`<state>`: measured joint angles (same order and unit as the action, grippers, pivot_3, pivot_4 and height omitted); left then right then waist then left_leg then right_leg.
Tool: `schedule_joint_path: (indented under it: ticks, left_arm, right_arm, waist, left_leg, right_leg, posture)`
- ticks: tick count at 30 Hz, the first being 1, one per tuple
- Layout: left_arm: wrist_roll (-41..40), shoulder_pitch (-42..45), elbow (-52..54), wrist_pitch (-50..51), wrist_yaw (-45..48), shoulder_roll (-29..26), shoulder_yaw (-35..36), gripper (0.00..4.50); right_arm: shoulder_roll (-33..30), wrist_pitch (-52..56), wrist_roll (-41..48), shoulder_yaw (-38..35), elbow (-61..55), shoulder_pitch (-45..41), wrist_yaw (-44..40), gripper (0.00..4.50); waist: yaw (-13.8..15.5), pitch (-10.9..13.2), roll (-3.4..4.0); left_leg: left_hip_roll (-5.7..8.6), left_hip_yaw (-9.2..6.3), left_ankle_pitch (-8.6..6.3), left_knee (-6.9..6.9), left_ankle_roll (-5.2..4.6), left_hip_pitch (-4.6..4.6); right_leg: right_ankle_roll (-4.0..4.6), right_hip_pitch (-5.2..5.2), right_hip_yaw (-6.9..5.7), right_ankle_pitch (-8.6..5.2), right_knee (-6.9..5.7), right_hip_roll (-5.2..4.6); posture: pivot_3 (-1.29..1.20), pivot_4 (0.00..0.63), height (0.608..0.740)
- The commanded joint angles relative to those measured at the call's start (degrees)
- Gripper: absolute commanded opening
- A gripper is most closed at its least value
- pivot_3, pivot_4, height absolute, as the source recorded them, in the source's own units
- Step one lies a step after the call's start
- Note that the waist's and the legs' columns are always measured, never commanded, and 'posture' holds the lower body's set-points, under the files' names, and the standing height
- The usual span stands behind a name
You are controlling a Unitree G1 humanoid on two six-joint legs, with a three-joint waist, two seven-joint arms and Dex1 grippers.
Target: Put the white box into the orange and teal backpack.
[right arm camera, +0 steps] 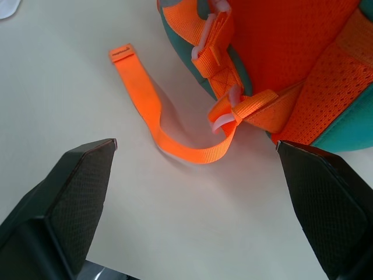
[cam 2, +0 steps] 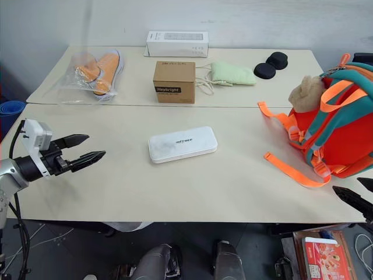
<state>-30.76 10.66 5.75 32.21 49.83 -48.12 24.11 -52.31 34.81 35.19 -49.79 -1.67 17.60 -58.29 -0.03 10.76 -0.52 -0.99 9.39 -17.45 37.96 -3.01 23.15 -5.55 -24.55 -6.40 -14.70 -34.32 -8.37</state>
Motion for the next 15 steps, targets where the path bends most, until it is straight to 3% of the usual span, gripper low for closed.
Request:
schedule_joint_path:
  ticks: [1, 11, 15]
  left_arm:
    - [0.5, -0.06, 0.98, -1.15, 0.3, -1.15, 0.18, 4.49]
    - [1.57, 0.21, 0.95, -0.71, -0.77, -1.23, -0.57, 4.49]
    - [1.94, 0.7, 2.4, 0.74, -2.79, -0.42, -1.77, 4.49]
  right_arm:
    - [0.37, -1.34, -0.12, -0.4, 0.26, -0.32, 0.27, 4.5]
    - [1.02, -2.47, -1.34, -0.08, 0.23, -0.38, 0.87, 4.5]
    - [1.14, -1.33, 0.21, 1.63, -5.12, -0.52, 0.21, 4.5]
  waist:
    - [0.0, 0.0, 0.0]
    - [-0.02, 0.0, 0.0]
    - [-0.06, 0.0, 0.0]
  left_leg:
    - [0.0, 0.0, 0.0, 0.0, 0.0, 0.0]
    - [0.0, 0.01, 0.0, 0.0, 0.0, 0.0]
    - [0.0, 0.0, 0.0, 0.0, 0.0, -0.01]
  right_leg:
    - [0.0, 0.0, 0.0, 0.0, -0.01, 0.0]
    - [0.0, -0.01, 0.0, 0.0, -0.02, 0.01]
    - [0.0, -0.01, 0.0, 0.0, -0.02, 0.01]
  posture:
    - [0.0, 0.15, 0.74]
    - [0.0, 0.15, 0.74]
    - [0.0, 0.15, 0.74]
